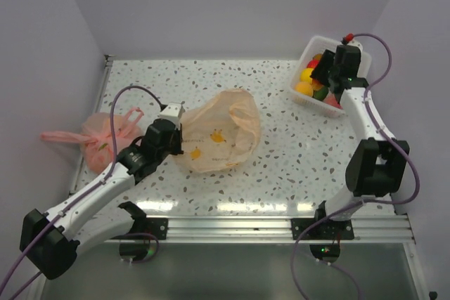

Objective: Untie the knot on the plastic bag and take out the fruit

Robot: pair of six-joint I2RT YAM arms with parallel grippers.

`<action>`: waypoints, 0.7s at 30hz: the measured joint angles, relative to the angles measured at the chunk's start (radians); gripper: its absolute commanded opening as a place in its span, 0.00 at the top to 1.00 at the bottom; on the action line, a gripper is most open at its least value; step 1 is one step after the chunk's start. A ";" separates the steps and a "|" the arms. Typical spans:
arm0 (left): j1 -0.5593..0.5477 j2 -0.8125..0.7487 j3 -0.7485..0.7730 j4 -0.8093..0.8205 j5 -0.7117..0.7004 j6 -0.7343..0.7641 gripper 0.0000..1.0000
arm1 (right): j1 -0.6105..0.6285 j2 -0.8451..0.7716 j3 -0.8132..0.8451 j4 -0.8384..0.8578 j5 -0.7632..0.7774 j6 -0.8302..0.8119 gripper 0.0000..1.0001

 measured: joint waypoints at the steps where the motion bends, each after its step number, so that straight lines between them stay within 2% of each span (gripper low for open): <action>1: 0.001 -0.015 0.000 0.006 0.000 0.017 1.00 | -0.026 0.045 0.025 -0.006 0.014 0.012 0.90; 2: 0.001 -0.027 0.000 0.010 0.000 0.028 1.00 | -0.047 0.088 0.053 -0.009 0.028 0.021 0.89; 5: 0.002 -0.062 -0.012 0.050 0.005 0.063 1.00 | -0.077 0.205 0.170 -0.029 0.080 0.035 0.53; 6: 0.002 -0.067 -0.018 0.064 0.008 0.072 1.00 | -0.081 0.235 0.213 -0.037 0.097 0.035 0.28; 8: 0.003 -0.065 -0.022 0.070 0.017 0.086 1.00 | -0.083 0.282 0.296 -0.052 0.131 0.034 0.06; 9: 0.004 -0.061 -0.022 0.072 0.020 0.094 1.00 | -0.083 0.298 0.333 -0.055 0.151 0.036 0.01; 14: 0.005 -0.062 -0.026 0.093 0.047 0.121 1.00 | -0.083 0.280 0.382 -0.063 0.180 0.028 0.01; 21: 0.006 -0.105 -0.053 0.127 0.094 0.135 1.00 | -0.083 0.005 0.137 -0.064 0.072 0.024 0.01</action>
